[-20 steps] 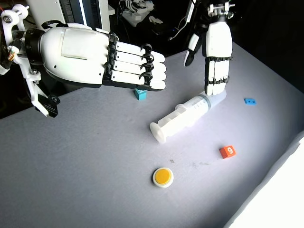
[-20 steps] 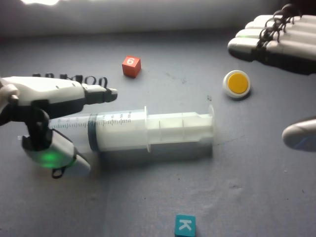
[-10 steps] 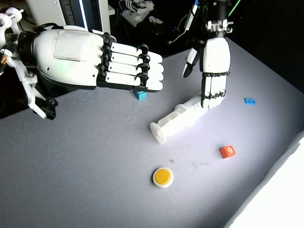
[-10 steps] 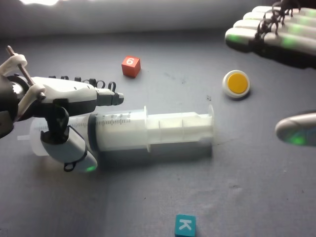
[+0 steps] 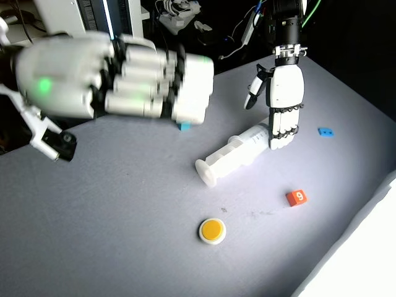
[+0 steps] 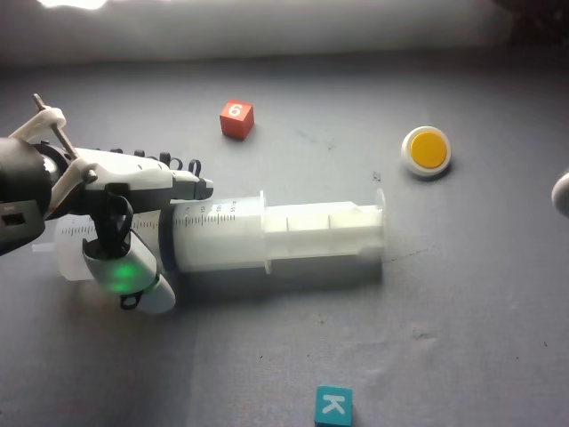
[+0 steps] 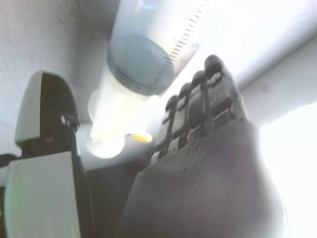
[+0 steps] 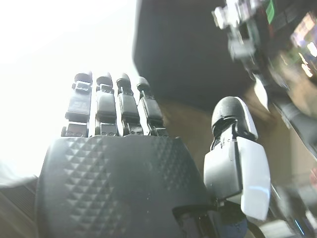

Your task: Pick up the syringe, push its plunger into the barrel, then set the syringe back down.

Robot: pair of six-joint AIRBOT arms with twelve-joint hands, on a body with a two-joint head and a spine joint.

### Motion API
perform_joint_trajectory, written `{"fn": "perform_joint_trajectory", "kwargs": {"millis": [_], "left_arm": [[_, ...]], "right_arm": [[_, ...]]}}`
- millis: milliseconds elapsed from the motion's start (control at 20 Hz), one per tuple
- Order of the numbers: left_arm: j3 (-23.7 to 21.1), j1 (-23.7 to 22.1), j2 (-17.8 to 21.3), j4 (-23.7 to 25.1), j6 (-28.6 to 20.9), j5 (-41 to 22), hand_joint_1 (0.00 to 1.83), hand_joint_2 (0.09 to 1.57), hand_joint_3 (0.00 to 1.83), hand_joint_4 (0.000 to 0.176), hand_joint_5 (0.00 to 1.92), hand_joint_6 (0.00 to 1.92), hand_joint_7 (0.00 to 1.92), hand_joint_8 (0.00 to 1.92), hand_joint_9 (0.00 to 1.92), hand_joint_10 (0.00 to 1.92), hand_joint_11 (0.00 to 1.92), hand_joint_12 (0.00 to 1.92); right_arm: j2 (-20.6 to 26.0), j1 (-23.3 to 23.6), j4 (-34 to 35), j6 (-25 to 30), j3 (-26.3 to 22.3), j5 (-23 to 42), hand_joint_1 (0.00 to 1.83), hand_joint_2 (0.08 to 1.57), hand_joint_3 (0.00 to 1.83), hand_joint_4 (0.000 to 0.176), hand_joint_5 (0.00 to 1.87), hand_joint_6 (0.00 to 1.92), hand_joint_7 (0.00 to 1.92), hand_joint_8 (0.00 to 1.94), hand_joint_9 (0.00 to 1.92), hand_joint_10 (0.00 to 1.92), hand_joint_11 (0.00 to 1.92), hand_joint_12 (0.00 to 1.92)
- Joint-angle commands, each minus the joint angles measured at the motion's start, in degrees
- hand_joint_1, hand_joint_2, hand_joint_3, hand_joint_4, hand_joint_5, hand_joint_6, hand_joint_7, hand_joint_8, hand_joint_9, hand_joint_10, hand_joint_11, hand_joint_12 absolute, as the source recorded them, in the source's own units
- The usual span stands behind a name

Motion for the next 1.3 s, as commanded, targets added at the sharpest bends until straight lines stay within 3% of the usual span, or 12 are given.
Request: {"fn": "perform_joint_trajectory", "kwargs": {"millis": [0,100,250,400,500,550,600,800,1050,1150,1200,1250], "left_arm": [[-0.09,-0.20,-0.36,1.45,-0.17,-1.91,1.16,1.02,0.00,0.000,0.00,0.00,0.00,0.00,0.00,0.00,0.00,0.19],[0.13,0.33,-1.06,1.45,-0.21,-1.62,1.14,1.03,0.00,0.000,0.00,0.00,0.00,0.00,0.00,0.00,0.00,0.15],[0.04,1.16,-1.48,1.46,-0.41,-1.62,1.14,1.04,0.00,0.000,0.00,0.00,0.00,0.00,0.00,0.00,0.00,0.06],[0.36,1.78,-2.07,1.47,-0.55,-1.35,1.16,1.04,0.00,0.000,0.00,0.00,0.00,0.00,0.00,0.00,0.00,0.11],[1.06,1.99,-2.64,1.47,-0.74,-0.96,1.18,1.05,0.00,0.000,0.02,0.00,0.00,0.00,0.00,0.00,0.00,0.19],[1.37,2.15,-2.83,1.47,-0.85,-0.87,1.20,1.04,0.00,0.000,0.08,0.01,0.04,0.01,0.03,0.01,0.00,0.44],[1.74,2.32,-3.09,1.47,-0.97,-0.86,1.22,1.05,0.00,0.000,0.11,0.02,0.08,0.01,0.06,0.02,0.00,0.54],[2.77,3.24,-3.94,1.48,-1.04,-1.17,1.32,1.07,0.00,0.000,0.33,0.01,0.40,0.01,0.40,0.03,0.00,1.11],[3.07,3.56,-4.30,1.47,-1.21,-1.38,1.38,1.08,0.01,0.000,0.61,0.01,0.70,0.01,0.72,0.03,0.31,0.99],[3.12,3.56,-4.35,1.47,-1.29,-1.39,1.29,1.13,0.01,0.000,0.81,0.04,0.93,0.03,0.96,0.07,0.55,0.99],[3.13,3.56,-4.38,1.47,-1.31,-1.38,1.38,1.06,0.00,0.000,0.95,0.69,1.33,0.02,1.11,0.66,0.71,1.05],[3.11,3.56,-4.39,1.47,-1.33,-1.38,1.38,1.07,0.02,0.000,0.91,0.89,1.18,0.57,1.01,1.04,0.69,1.28]], "right_arm": [[0.16,-0.16,5.75,0.50,-0.39,7.39,0.00,1.14,0.00,0.000,0.05,0.01,0.05,0.02,0.02,0.01,0.00,0.00],[-0.16,-3.03,17.28,2.89,-2.87,11.76,0.00,1.15,0.00,0.000,0.05,0.01,0.05,0.01,0.02,0.01,0.00,0.00],[-0.90,-5.66,20.18,11.55,-3.88,17.32,0.00,1.14,0.00,0.000,0.06,0.01,0.07,0.01,0.04,0.01,0.01,0.00],[-0.90,-6.91,24.01,16.87,-5.38,17.23,0.00,1.15,0.00,0.000,0.07,0.01,0.06,0.01,0.03,0.01,0.00,0.00],[-1.28,-7.07,25.92,17.24,-6.39,17.41,0.00,1.15,0.00,0.000,0.06,0.01,0.06,0.01,0.03,0.00,0.00,0.00],[-1.59,-7.03,26.03,16.69,-6.75,17.44,0.00,1.15,0.00,0.000,0.07,0.01,0.07,0.01,0.04,0.01,0.01,0.00],[-1.88,-6.97,26.04,15.87,-7.19,17.57,0.00,1.14,0.00,0.000,0.07,0.01,0.06,0.01,0.04,0.01,0.01,0.00],[-2.86,-6.82,26.04,15.61,-7.73,18.42,0.00,1.16,0.00,0.000,0.09,0.01,0.08,0.01,0.05,0.01,0.02,0.01],[-3.92,-6.68,25.93,15.52,-7.79,21.37,0.00,1.15,0.00,0.000,0.06,0.00,0.06,0.00,0.03,0.00,0.01,0.00],[-3.94,-6.90,25.44,15.29,-7.78,21.47,0.01,1.15,0.00,0.000,0.09,0.00,0.10,0.00,0.08,0.01,0.04,0.02],[-3.94,-7.29,24.97,15.07,-7.77,22.32,0.00,1.15,0.00,0.000,0.08,0.00,0.10,0.00,0.07,0.00,0.03,0.02],[-3.94,-7.72,24.66,15.06,-7.78,23.06,0.01,1.16,0.00,0.000,0.08,0.00,0.10,0.00,0.07,0.00,0.02,0.02]]}}
